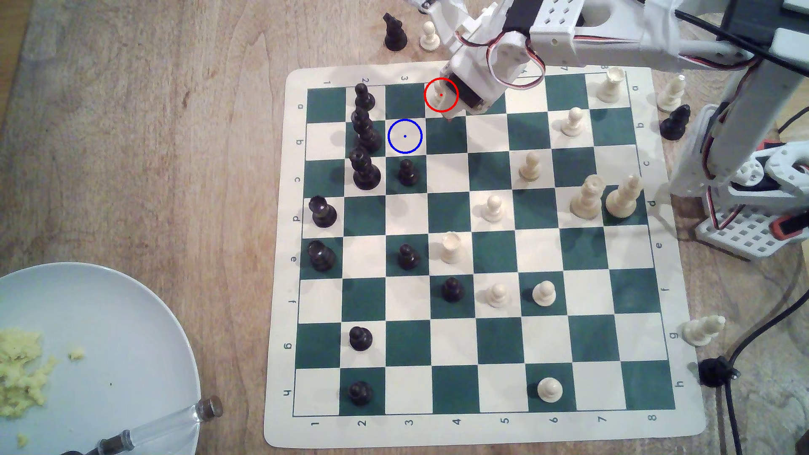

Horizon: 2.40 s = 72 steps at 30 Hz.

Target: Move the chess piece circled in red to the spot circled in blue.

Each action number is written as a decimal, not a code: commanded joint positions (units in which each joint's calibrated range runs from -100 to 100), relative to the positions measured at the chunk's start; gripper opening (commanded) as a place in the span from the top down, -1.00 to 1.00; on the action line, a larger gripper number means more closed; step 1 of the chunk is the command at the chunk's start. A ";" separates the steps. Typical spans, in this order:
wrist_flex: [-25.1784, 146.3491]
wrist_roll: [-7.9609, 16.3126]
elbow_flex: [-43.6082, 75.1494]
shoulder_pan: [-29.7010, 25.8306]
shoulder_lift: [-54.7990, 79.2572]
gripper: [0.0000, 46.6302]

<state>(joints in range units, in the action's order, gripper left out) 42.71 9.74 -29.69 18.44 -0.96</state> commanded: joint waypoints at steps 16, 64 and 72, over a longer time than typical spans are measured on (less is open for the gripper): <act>-4.95 -1.95 5.21 1.31 1.30 0.50; -2.41 -3.52 9.47 1.00 -9.73 0.98; -4.05 -3.86 10.11 -4.08 -7.78 0.97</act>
<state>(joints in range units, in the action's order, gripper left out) 40.16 6.42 -25.26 16.22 -4.82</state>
